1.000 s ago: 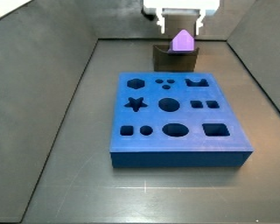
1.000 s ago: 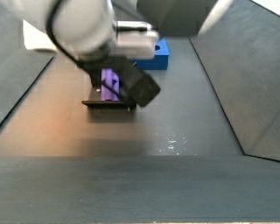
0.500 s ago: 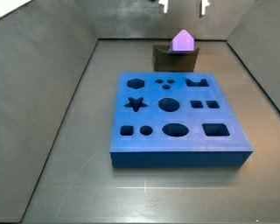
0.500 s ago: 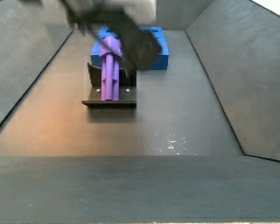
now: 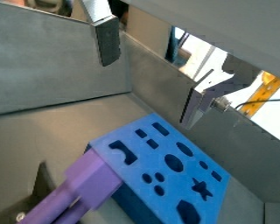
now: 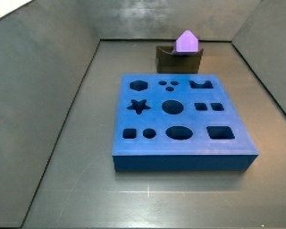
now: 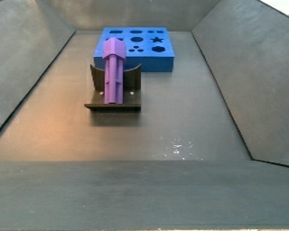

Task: Pick up the 3 prong object. Move up. Place the 3 prong object on the fixture. Regrasp the 3 prong object. Move to above the board. Insert the 3 prong object.
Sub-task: Regrasp the 3 prong object.

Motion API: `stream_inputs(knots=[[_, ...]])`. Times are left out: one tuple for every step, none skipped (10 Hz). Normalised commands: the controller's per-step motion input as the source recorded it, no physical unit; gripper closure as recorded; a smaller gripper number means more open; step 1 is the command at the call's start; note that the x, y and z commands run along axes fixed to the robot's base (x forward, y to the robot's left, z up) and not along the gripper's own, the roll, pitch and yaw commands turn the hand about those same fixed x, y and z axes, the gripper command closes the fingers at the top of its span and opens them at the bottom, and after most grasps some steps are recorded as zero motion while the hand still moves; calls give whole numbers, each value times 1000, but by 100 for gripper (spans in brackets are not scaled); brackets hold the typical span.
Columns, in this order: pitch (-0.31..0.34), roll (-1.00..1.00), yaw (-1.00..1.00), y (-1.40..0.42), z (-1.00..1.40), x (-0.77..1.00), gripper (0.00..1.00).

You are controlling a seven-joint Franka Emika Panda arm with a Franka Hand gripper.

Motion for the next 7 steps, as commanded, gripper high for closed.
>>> stream_inputs(knots=[[26,1000,47,-352,78,-24,0],[24,1000,48,-149,-24,-12,0],[22,1000,49,32,-15,-20,0],[20,1000,49,20,-7,-17,0],[15,1000,49,-28,1,-9,0],[14,1000,50,-28,4,-7,0],[11,1000,51,-20,5,2,0]])
